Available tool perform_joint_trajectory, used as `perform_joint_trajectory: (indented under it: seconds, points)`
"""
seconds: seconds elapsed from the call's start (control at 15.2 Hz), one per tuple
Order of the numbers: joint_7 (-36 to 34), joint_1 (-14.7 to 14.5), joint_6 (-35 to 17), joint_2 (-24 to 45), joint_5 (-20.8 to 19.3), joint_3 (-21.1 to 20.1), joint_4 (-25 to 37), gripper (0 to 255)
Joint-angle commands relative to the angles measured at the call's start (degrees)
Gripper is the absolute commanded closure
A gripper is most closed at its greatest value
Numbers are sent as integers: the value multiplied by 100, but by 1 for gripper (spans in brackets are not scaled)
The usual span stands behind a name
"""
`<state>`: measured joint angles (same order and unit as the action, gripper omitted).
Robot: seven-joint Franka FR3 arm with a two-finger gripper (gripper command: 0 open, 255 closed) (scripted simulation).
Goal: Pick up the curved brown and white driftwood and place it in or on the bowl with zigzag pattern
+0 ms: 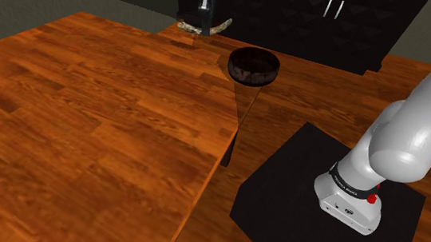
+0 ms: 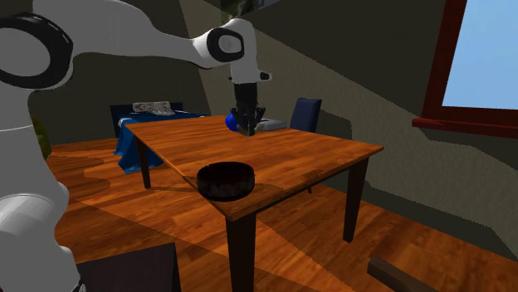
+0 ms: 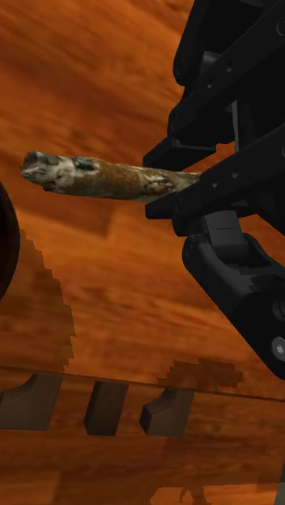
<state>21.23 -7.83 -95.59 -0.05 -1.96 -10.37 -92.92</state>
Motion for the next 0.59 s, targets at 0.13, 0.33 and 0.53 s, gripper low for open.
perform_joint_trajectory:
  seconds: [0.13, 0.33, 0.53]
  points:
    - [394, 169, -199, -925, 155, 207, -1104, 255]
    - [695, 268, -241, -1500, 204, 394, -1712, 255]
    - [996, 359, -237, -2043, 206, 598, -2248, 255]
